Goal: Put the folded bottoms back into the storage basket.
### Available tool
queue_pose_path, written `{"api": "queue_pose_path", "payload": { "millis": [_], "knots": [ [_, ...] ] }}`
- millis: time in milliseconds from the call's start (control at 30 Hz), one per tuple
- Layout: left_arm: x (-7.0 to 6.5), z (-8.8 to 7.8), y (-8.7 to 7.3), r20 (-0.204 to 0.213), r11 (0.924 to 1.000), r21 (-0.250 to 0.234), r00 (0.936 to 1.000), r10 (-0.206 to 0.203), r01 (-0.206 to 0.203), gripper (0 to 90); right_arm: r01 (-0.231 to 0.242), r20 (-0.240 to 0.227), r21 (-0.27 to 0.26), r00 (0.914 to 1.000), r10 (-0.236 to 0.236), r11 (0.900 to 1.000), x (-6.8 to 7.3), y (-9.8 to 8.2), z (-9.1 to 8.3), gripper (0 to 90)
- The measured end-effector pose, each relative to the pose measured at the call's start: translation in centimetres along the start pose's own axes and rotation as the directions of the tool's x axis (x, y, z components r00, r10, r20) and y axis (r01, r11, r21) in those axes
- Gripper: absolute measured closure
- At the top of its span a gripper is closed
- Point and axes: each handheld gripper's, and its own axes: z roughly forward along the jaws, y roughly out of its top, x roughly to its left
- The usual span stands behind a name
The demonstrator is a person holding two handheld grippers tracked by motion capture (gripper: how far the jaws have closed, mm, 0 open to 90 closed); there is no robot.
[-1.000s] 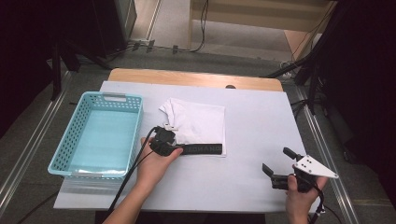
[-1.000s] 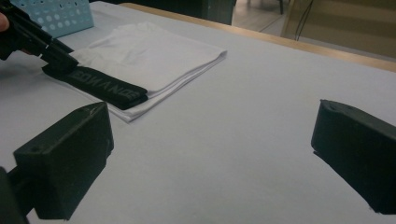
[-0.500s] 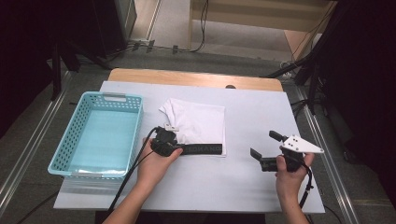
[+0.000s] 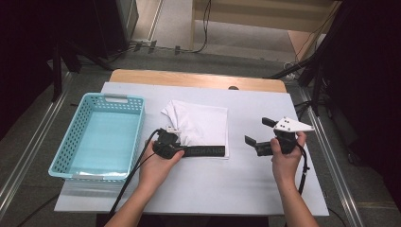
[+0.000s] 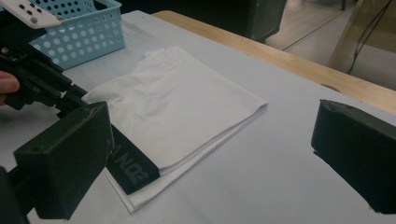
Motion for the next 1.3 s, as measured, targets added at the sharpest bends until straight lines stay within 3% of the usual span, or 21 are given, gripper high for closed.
{"api": "queue_pose_path", "payload": {
  "millis": [100,200,700,1000,1233,1300],
  "knots": [
    [-0.1,0.0,-0.1,0.005,1.0000,-0.006,1.0000,-0.001,0.001,71.9,-0.007,-0.025,-0.003,0.9997,0.007,1.000,-0.5,0.6,0.7,0.0],
    [-0.1,0.1,-0.1,0.008,0.9999,-0.010,1.0000,-0.006,0.006,72.8,0.002,0.007,0.016,1.0000,-0.002,1.000,-0.8,1.3,1.5,0.0],
    [0.0,0.0,-0.1,0.022,1.0000,-0.006,0.9998,0.001,0.000,75.1,0.062,-0.034,0.099,0.9977,-0.059,0.993,-2.7,4.3,6.0,0.0],
    [0.0,0.0,-0.2,0.024,0.9999,-0.012,0.9997,0.003,-0.003,75.4,0.047,-0.066,0.144,0.9971,-0.038,0.988,-3.9,5.0,9.6,0.0],
    [0.1,0.0,-0.2,0.029,0.9999,-0.017,0.9996,0.003,-0.002,75.4,0.026,-0.100,0.219,0.9950,-0.004,0.975,-5.0,5.5,12.2,0.0],
    [0.1,0.0,-0.2,0.028,0.9999,-0.017,0.9996,0.005,-0.004,75.5,0.012,-0.120,0.227,0.9927,0.015,0.974,-5.5,5.6,12.7,16.6]
  ]
}}
